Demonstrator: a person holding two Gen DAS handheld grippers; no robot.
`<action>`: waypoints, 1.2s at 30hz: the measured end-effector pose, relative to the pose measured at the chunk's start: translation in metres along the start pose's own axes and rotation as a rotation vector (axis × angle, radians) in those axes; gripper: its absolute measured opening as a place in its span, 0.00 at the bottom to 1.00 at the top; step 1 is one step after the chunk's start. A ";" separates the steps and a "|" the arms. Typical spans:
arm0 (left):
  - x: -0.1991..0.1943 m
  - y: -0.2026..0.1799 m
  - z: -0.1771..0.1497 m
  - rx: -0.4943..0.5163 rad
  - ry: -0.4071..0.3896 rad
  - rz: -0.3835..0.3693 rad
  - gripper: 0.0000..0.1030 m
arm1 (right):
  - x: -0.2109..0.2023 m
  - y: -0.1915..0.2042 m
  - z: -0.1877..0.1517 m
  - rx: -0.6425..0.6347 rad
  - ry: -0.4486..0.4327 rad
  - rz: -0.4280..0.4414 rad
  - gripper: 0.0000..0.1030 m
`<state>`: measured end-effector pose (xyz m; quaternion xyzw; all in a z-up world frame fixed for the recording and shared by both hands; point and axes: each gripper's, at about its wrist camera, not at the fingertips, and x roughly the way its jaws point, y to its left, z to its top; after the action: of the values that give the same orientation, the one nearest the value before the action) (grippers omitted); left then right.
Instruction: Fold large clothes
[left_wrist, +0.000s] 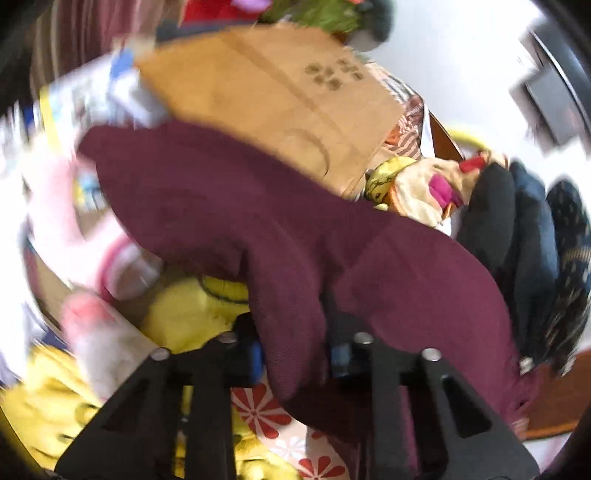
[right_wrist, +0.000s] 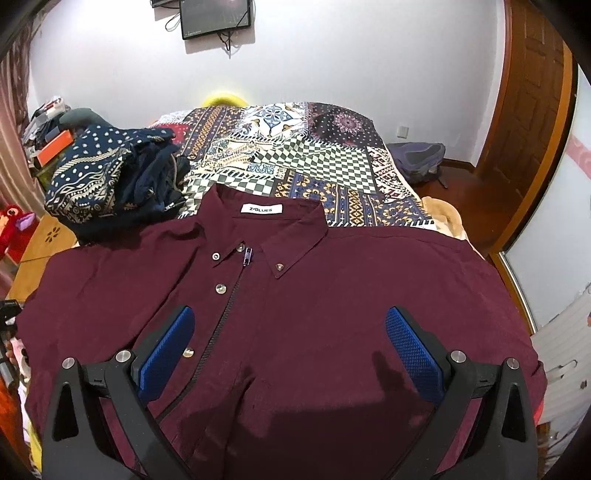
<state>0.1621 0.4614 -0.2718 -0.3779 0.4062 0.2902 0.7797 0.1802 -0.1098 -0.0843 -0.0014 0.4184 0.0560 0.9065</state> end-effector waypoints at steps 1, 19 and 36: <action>-0.010 -0.011 0.001 0.054 -0.037 0.044 0.17 | -0.002 0.000 0.000 0.002 -0.004 0.002 1.00; -0.211 -0.210 -0.069 0.574 -0.463 -0.223 0.13 | -0.041 -0.019 -0.012 0.005 -0.099 0.008 1.00; -0.125 -0.330 -0.251 0.935 -0.089 -0.292 0.30 | -0.041 -0.042 -0.031 -0.013 -0.073 -0.013 1.00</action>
<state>0.2461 0.0566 -0.1453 -0.0279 0.4019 -0.0198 0.9150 0.1345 -0.1576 -0.0756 -0.0079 0.3846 0.0528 0.9215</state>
